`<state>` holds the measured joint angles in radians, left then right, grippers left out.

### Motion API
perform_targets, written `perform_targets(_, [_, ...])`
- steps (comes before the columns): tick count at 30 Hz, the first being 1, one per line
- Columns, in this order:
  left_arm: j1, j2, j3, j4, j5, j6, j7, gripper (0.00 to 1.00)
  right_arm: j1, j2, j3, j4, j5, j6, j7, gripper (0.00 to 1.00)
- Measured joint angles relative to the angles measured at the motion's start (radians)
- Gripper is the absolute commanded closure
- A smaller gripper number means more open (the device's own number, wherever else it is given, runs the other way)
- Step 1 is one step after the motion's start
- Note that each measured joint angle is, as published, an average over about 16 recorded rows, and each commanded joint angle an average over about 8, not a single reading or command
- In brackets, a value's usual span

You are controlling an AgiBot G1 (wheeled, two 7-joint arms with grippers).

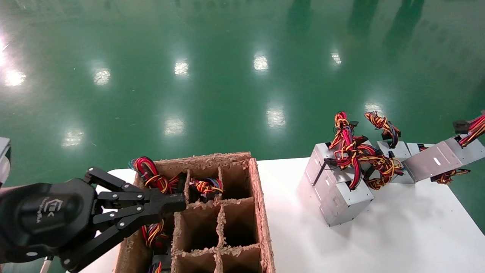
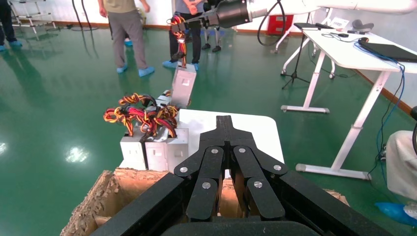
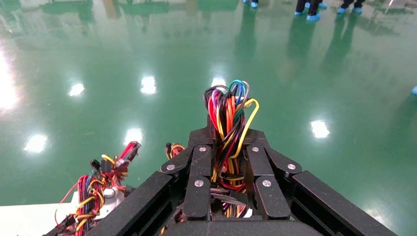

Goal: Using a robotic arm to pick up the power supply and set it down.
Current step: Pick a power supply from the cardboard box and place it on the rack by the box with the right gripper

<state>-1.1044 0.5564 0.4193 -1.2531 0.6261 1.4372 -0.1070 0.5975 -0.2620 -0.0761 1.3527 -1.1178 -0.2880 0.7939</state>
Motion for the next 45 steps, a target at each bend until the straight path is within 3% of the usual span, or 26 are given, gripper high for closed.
perform_targets(17, [0.0, 0.0, 0.0, 0.0, 0.0, 0.0, 0.0, 1.0, -0.164, 0.051, 0.139, 0.003, 0.067, -0.032, -0.029, 1.0])
perform_targets(31, [0.0, 0.0, 0.0, 0.0, 0.0, 0.0, 0.0, 1.0, -0.308, 0.025, 0.248, 0.008, 0.111, -0.134, -0.082, 1.0])
perform_targets(38, [0.0, 0.0, 0.0, 0.0, 0.0, 0.0, 0.0, 1.0, -0.307, -0.015, 0.242, 0.011, 0.131, -0.205, -0.116, 1.0])
perform_targets(45, [0.0, 0.0, 0.0, 0.0, 0.0, 0.0, 0.0, 1.0, -0.224, -0.09, 0.165, 0.01, 0.121, -0.246, -0.145, 1.0])
